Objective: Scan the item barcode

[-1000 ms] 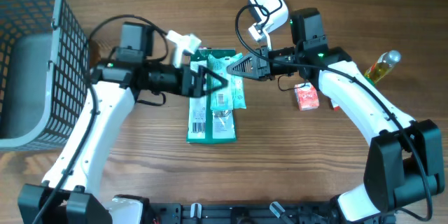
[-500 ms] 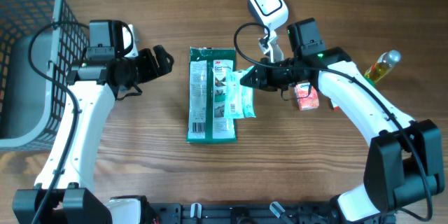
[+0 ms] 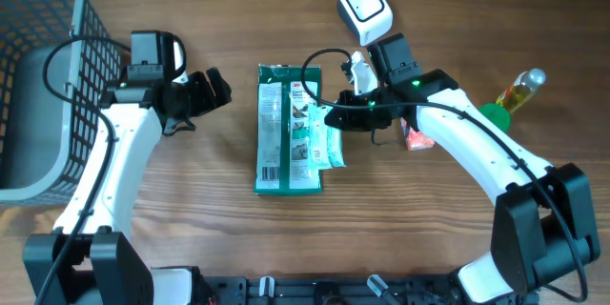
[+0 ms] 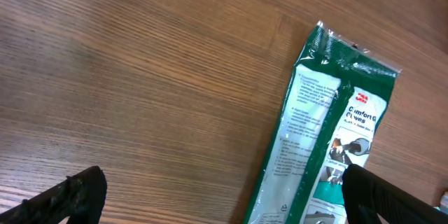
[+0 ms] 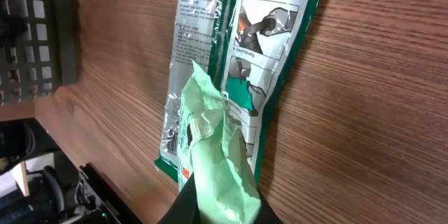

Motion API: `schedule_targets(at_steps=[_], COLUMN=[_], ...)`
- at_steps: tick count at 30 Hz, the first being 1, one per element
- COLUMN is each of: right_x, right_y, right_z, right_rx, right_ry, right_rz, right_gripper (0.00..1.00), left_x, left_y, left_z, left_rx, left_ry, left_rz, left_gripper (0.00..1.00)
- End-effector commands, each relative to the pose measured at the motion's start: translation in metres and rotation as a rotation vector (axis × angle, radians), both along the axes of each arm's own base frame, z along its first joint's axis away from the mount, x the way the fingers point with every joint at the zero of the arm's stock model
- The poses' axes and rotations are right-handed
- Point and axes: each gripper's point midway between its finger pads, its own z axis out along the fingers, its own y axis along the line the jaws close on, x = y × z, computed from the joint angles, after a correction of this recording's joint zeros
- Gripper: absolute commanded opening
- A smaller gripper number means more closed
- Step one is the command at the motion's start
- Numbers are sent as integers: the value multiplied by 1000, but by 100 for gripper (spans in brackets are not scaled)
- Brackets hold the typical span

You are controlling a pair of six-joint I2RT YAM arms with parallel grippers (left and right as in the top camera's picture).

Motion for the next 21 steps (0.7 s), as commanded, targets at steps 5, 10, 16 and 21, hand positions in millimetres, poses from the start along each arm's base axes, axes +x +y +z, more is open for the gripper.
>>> schedule_targets(at_steps=[5,10,16,21], right_x=[7,7,7,7], right_y=[3,3,3,3], right_z=[6,6,6,6], right_rx=[9,9,9,8], right_ry=[-52,-51,-51,-51], right_rz=[10,10,9,10], right_gripper=[4,4,4,4], left_x=[0,0,0,0], left_y=[3,3,3,3], left_z=[-4,-4,-4,-4], left_rx=[11,11,11,11], left_ry=[5,5,6,6], left_rz=[17,16,17,17], left_gripper=[100,100,100,100])
